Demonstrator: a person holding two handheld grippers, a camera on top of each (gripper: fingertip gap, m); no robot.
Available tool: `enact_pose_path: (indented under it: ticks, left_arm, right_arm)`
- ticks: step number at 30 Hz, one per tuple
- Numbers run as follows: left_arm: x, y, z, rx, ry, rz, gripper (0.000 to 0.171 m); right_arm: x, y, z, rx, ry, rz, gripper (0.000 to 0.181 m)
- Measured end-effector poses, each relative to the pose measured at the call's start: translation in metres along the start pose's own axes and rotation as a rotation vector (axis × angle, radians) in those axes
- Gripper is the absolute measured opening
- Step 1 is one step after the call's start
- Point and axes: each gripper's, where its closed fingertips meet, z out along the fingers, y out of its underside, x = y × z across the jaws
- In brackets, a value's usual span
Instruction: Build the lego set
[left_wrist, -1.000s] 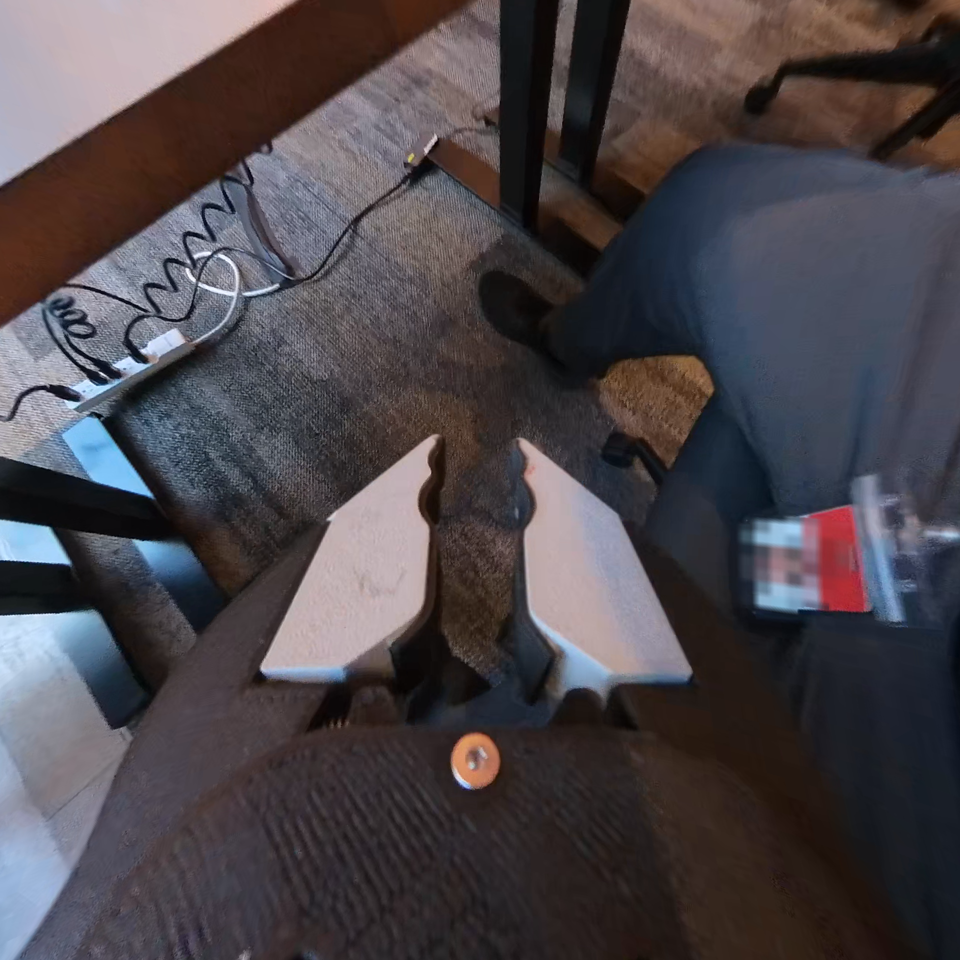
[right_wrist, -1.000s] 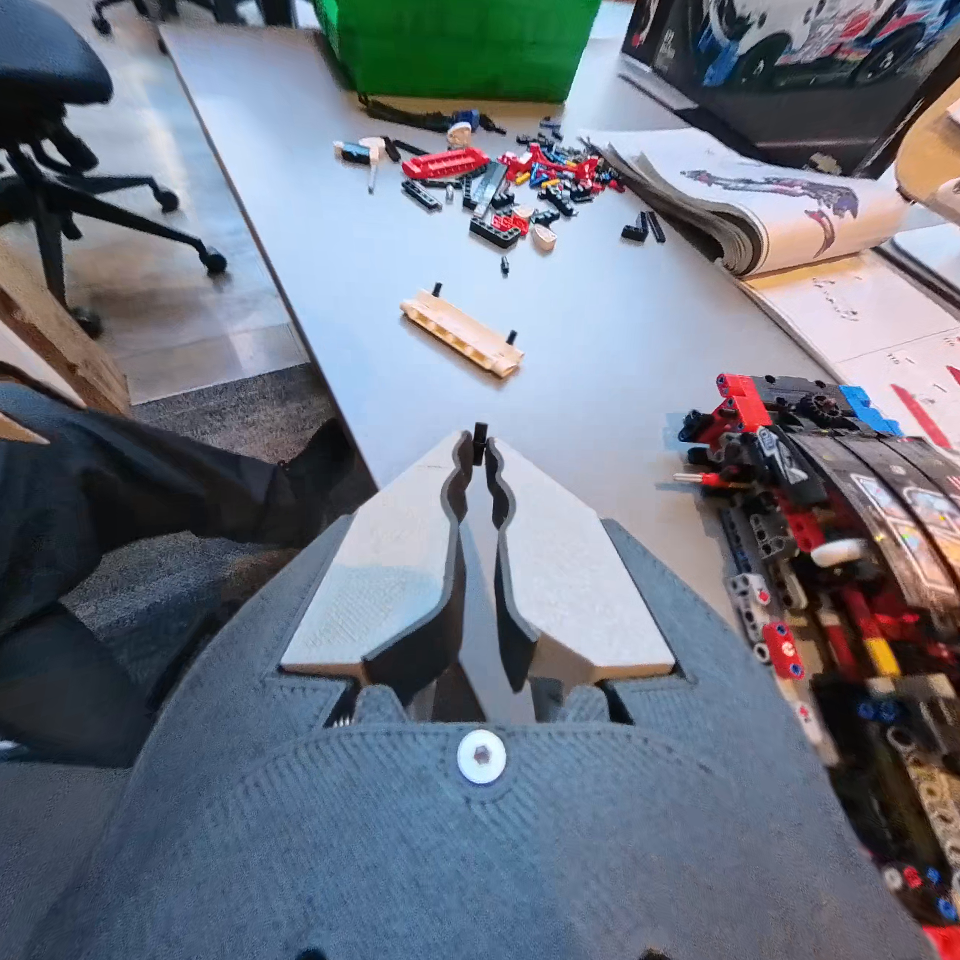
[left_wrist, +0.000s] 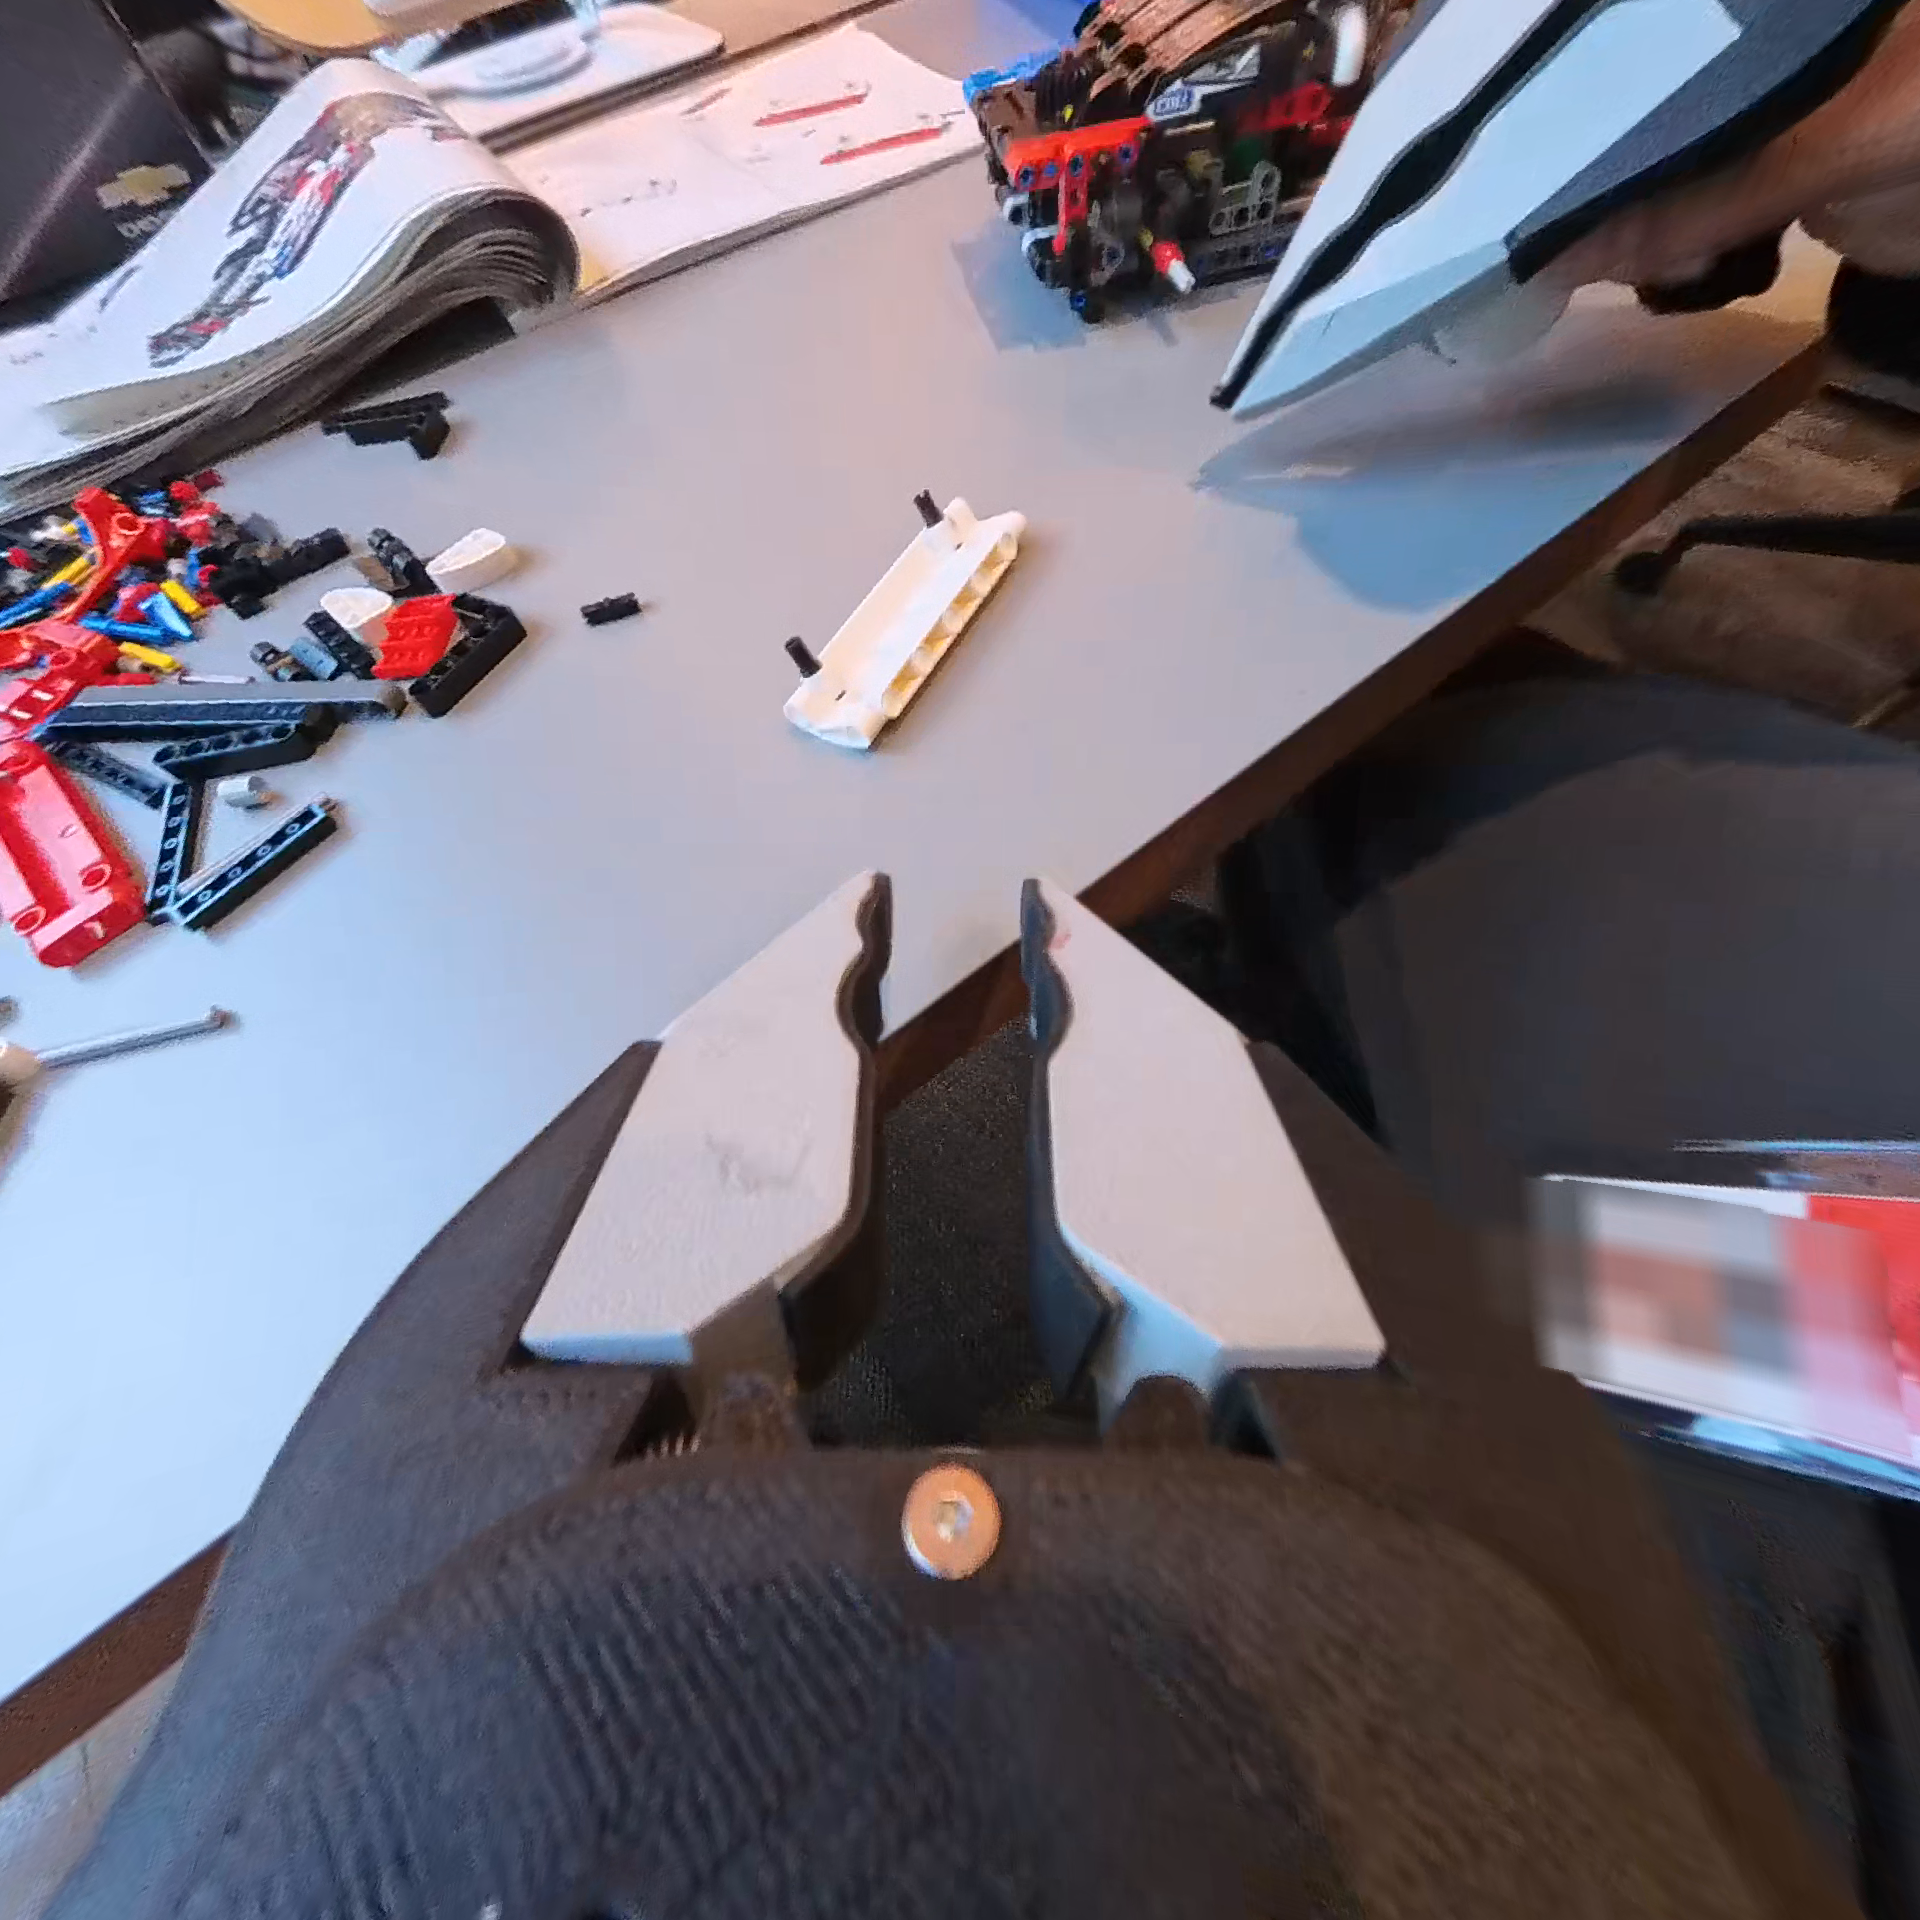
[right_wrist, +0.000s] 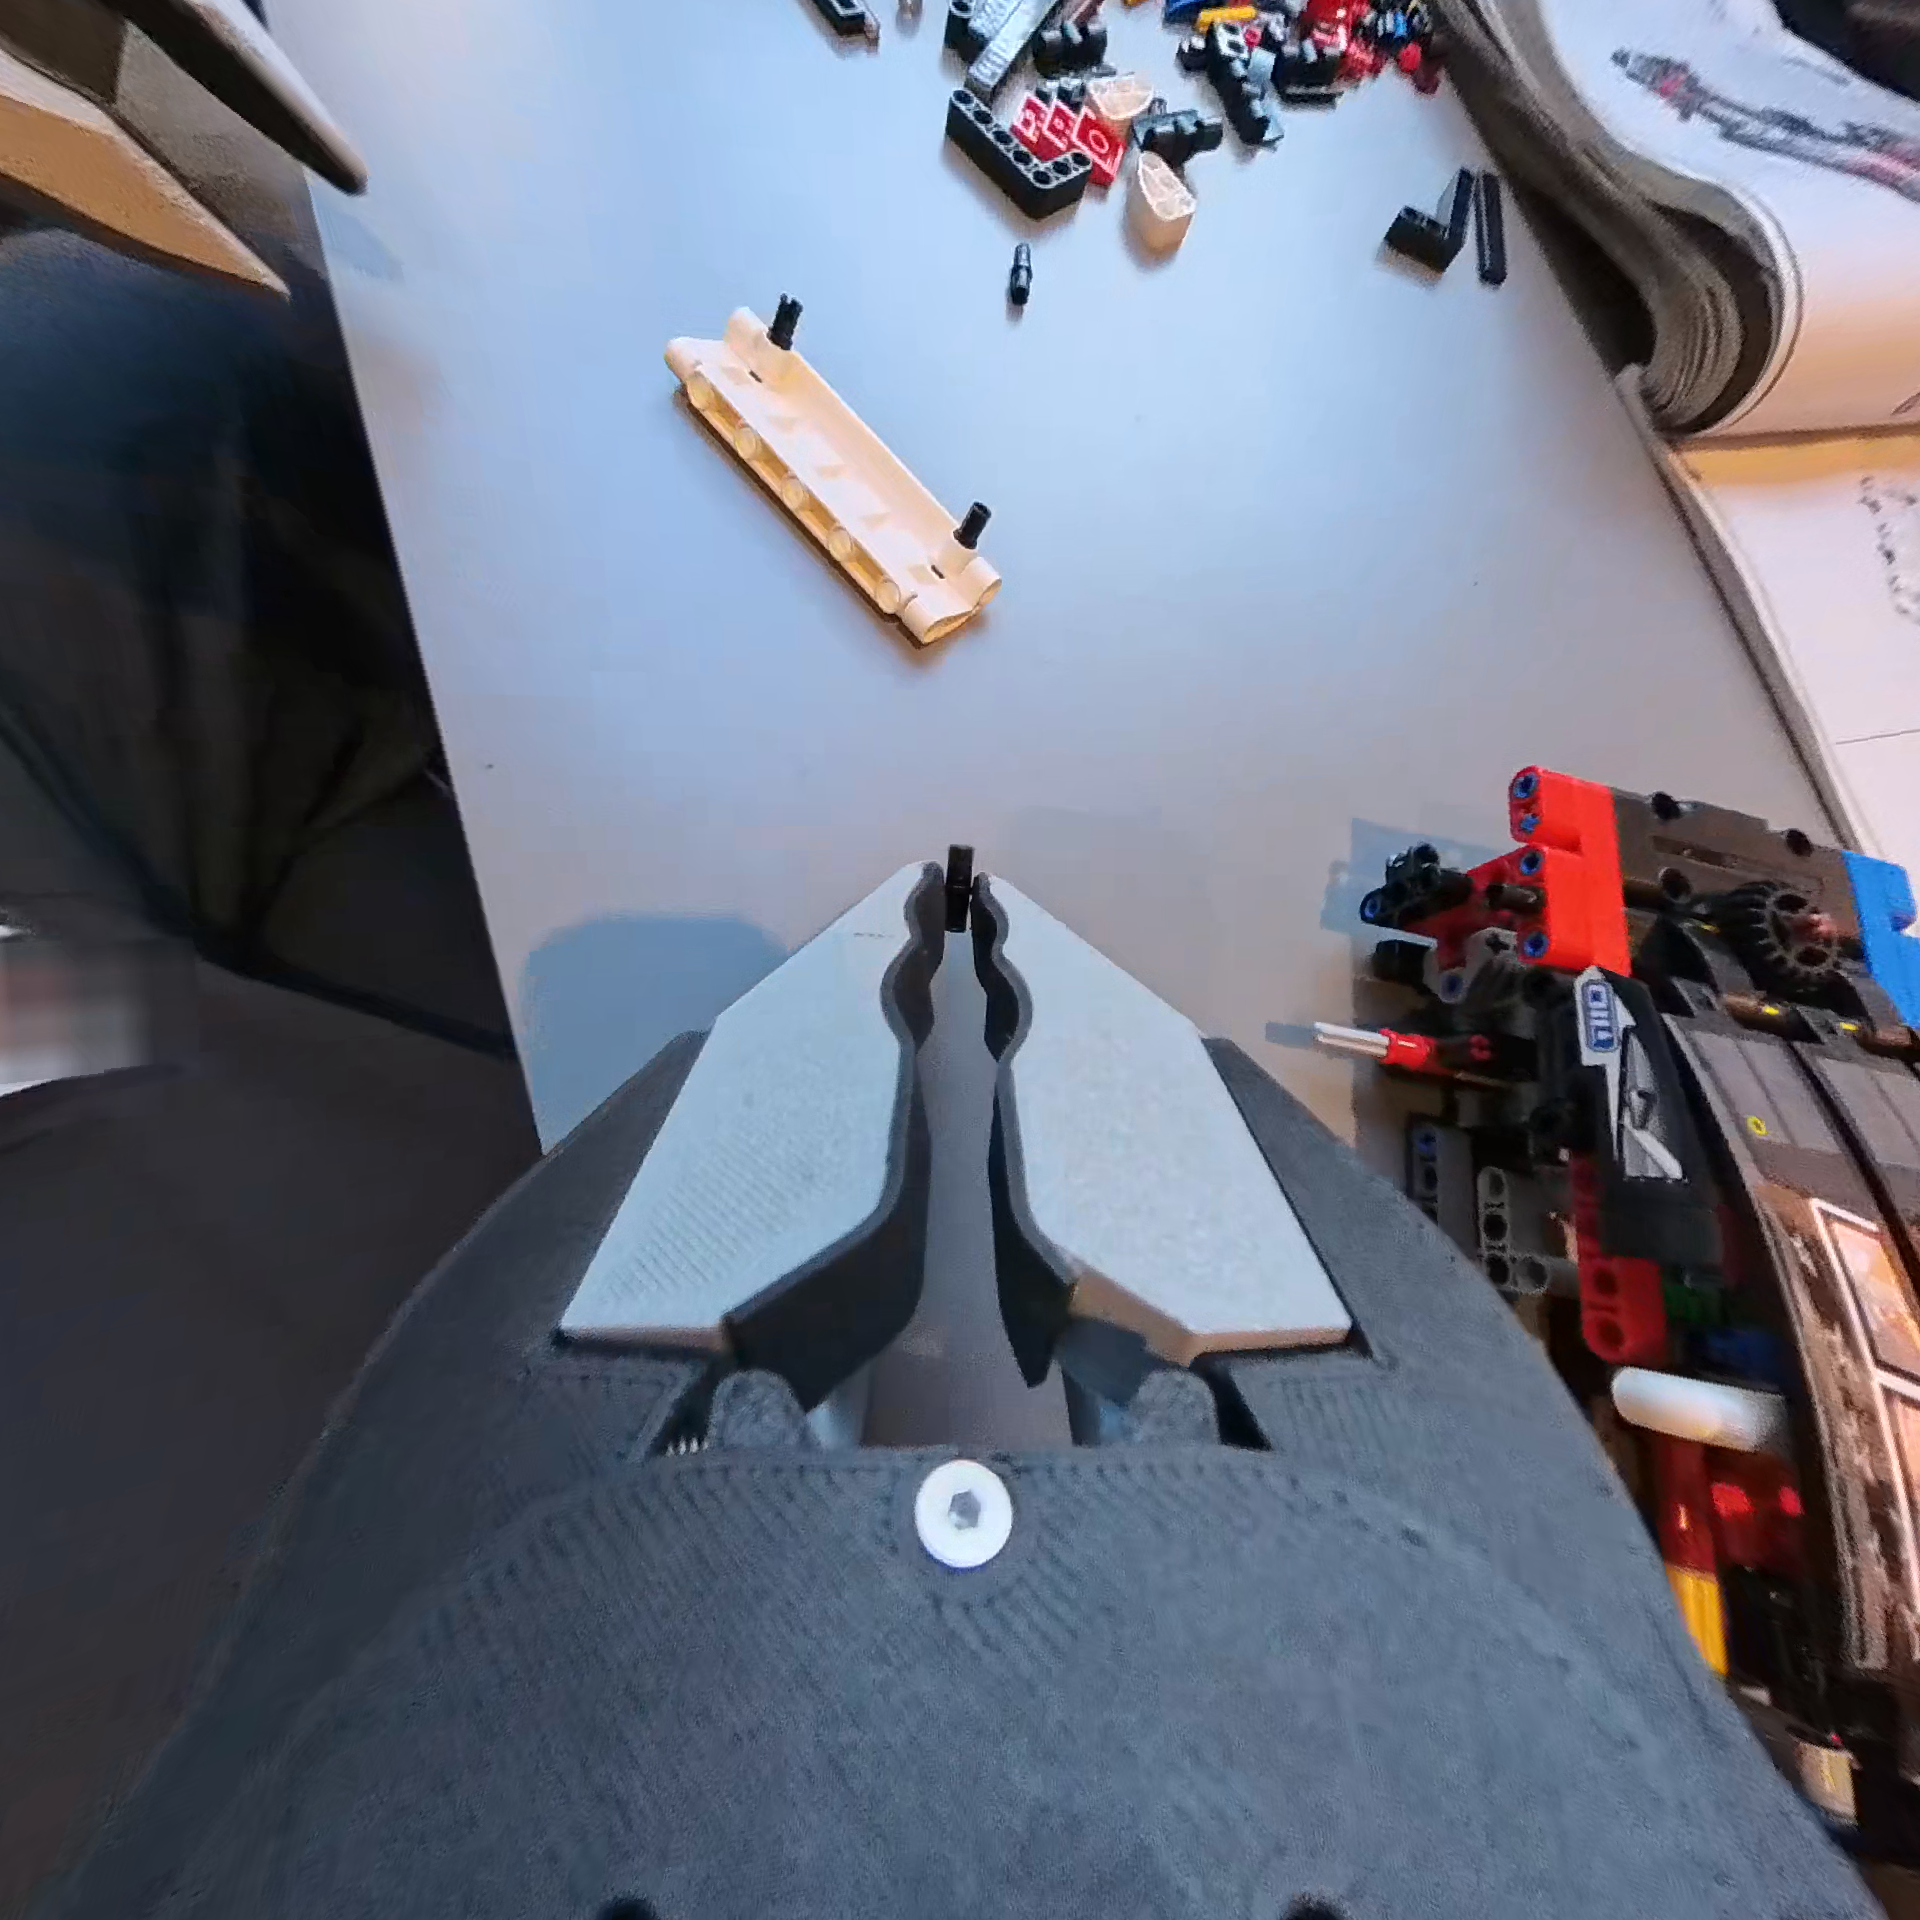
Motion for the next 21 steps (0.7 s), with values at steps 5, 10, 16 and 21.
enact_pose_path:
  ticks: [5,10,16,21]
  left_arm:
    - [0.008,0.009,-0.01,0.002,-0.009,-0.018,0.02]
    - [0.016,0.024,-0.019,-0.084,-0.01,0.061,0.021]
    - [0.037,0.043,-0.021,-0.181,0.064,-0.008,0.02]
    - [0.049,0.027,-0.018,-0.12,0.127,0.016,0.021]
  right_arm:
    - [-0.001,-0.014,0.004,0.053,0.005,-0.012,0.003]
    - [0.007,-0.025,0.02,0.091,0.078,-0.054,0.003]
    - [0.016,-0.037,0.023,0.124,0.188,-0.083,0.003]
    - [0.03,-0.041,0.011,0.162,0.244,-0.005,0.003]
